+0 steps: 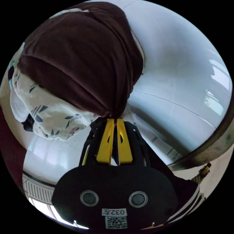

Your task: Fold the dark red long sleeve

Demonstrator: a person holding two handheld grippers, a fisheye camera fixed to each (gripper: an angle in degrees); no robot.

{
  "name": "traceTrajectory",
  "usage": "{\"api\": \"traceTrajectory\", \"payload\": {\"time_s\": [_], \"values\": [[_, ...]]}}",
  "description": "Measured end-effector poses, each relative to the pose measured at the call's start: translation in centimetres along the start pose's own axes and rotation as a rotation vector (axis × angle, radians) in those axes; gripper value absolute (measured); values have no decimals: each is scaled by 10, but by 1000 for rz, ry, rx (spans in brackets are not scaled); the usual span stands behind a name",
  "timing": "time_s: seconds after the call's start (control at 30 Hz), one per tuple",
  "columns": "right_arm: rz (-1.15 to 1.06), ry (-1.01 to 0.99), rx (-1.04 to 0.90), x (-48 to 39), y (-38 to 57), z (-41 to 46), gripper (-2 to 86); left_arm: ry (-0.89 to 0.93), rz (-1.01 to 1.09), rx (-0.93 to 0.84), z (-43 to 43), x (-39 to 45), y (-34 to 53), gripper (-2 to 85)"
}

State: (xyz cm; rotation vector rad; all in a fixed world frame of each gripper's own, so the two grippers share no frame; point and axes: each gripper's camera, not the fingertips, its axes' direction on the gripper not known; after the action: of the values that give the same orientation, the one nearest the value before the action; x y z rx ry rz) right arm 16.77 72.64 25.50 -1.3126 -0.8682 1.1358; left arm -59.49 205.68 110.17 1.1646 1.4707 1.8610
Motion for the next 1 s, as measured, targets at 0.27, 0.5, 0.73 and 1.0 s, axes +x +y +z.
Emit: {"api": "traceTrajectory", "payload": {"time_s": [0.27,0.5,0.73,1.0], "values": [[-95,-137,10,-24,-10,-8,-10,1010,247,421,-85,-136,154,-10],[-138,-284,50,-24,-11,-15,-10,1324,429,1137,-209,-241,304,-10],[-213,-360,66,-22,-3,-21,-10,1292,1051,1156,-439,-164,398,-9],[-297,-395,178,-10,19,-45,-10,1354,1241,1033,-563,-2,566,-9]]}}
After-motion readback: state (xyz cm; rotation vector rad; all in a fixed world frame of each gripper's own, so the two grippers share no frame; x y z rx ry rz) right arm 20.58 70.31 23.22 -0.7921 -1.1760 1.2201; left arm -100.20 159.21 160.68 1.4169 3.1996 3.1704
